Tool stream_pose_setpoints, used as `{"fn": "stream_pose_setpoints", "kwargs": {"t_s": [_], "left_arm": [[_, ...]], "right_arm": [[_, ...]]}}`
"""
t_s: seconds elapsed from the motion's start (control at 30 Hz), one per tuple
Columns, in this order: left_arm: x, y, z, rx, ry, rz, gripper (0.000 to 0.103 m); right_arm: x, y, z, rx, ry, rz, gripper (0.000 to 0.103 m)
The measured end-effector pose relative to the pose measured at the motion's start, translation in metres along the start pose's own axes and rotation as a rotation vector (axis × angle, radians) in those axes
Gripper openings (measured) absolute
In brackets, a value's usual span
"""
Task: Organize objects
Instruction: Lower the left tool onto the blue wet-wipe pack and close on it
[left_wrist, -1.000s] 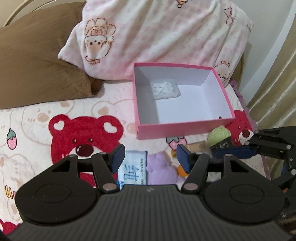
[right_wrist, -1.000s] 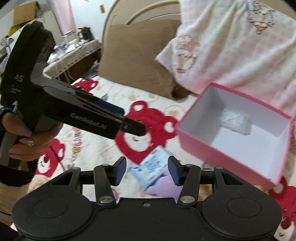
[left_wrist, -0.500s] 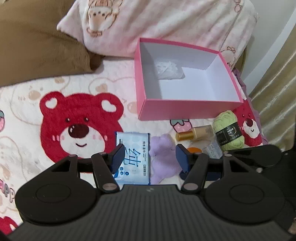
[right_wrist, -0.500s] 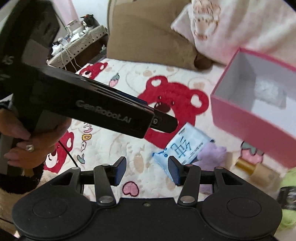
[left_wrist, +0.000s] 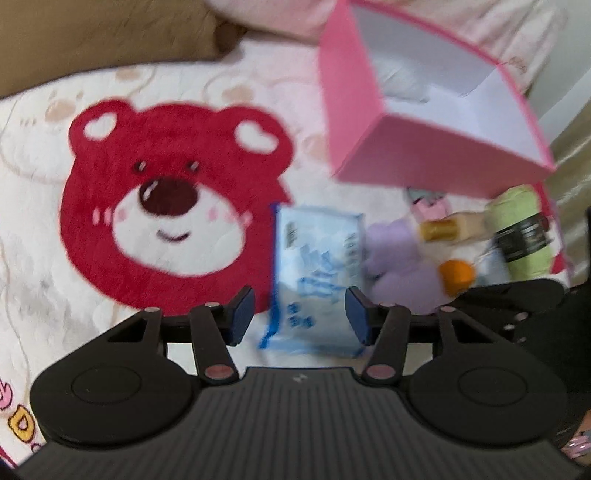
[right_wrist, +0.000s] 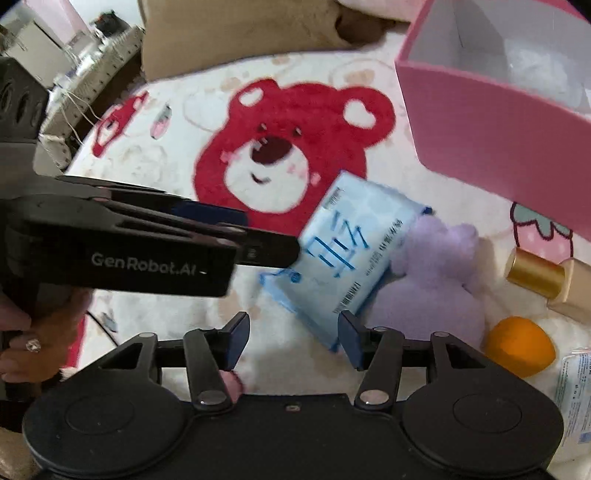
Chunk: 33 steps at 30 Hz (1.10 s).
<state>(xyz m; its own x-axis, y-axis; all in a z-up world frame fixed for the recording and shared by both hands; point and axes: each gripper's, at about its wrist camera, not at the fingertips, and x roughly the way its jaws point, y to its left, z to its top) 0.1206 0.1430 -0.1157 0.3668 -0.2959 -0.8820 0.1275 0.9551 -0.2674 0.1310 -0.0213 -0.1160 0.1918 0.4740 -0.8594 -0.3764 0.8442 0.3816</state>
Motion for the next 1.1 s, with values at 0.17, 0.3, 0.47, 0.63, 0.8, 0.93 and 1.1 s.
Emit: {"fn": "stream_pose_setpoints", "kwargs": {"t_s": [0.17,0.3,0.47,0.63,0.8,0.93,1.1], "left_arm": [[0.014,0.01,-0.004,-0.018,0.025,-0.025,0.052],[0.028,0.009,-0.006,-0.017,0.024,-0.013,0.051],[0.041,0.012,-0.007,-0.042,-0.007,0.018,0.049],[0.045,0.017,-0.005,-0.079,-0.008,-0.056,0.032],[0.043,0.015,-0.009,-0.111,0.006,-0.065,0.028],[0.035,0.021,-0.014,-0.144,0.0,-0.069,0.022],[0.026,0.023,-0.017,-0.131,-0.025,-0.057,0.02]], "right_arm": [[0.012,-0.004,0.0,0.006,0.013,-0.032,0.063],[0.016,-0.002,-0.001,0.0,-0.008,-0.065,0.065],[0.026,-0.004,0.001,0.041,-0.021,-0.071,0.073],[0.031,0.002,-0.002,0.028,-0.052,-0.086,0.08],[0.035,0.011,-0.006,-0.033,-0.077,-0.127,0.082],[0.035,0.014,-0.007,-0.048,-0.1,-0.139,0.083],[0.034,0.017,-0.008,-0.072,-0.124,-0.134,0.084]]}}
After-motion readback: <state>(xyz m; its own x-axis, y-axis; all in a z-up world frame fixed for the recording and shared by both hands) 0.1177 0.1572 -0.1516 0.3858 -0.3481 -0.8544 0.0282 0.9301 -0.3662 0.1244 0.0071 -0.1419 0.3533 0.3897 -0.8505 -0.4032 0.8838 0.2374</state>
